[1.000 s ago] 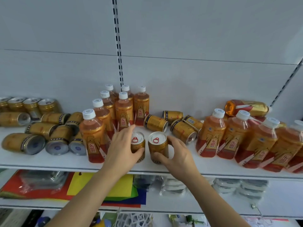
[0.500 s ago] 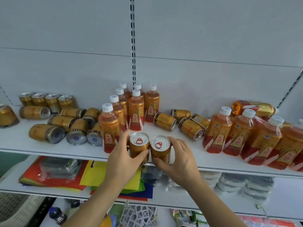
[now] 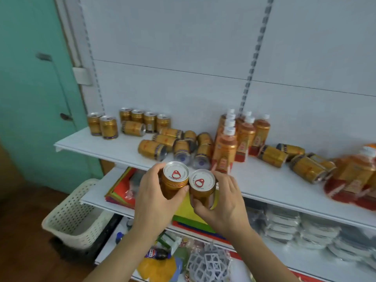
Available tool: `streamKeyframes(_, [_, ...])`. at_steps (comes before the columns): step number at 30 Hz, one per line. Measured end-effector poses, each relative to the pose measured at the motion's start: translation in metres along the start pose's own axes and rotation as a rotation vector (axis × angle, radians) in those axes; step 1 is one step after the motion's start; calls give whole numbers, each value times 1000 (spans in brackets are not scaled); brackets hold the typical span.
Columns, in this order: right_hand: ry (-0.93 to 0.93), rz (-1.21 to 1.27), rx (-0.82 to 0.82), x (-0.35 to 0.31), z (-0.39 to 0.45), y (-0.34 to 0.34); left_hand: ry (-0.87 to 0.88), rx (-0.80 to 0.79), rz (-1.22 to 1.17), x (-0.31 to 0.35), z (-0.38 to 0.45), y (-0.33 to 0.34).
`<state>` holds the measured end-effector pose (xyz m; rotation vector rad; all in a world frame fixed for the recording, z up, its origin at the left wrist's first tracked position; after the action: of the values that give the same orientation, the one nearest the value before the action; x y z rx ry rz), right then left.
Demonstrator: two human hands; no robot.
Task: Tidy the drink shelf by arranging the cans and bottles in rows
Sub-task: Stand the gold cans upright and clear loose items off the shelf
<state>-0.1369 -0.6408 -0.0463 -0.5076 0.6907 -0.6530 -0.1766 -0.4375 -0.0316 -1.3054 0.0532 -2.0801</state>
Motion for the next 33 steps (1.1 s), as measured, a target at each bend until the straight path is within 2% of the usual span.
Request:
streamKeyframes(6, [-57,59,-63,-73,19,69,-92,99,58,-52,6,-85])
streamKeyframes(12, [-107,95,-103,-118,61,138,-136,159,118,-102,41,-139])
streamKeyframes(22, [-37,95,-104,-138,161,259,-173,108,264,-186,162,-181])
streamKeyframes(33, [41,2,-139,-154,222,356,-223,44,210,-272,254,-200])
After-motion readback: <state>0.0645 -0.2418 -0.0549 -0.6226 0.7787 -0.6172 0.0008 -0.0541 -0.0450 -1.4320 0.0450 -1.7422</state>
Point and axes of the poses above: each hand's wrist, its own z-axis towards the middle knuckle, its own y-axis out of the palm, x = y × z, the point moved 4 cm from there along z, towards the middle knuckle, and after that the axes turned 3 degrees about -z, right-handed, at the moved point
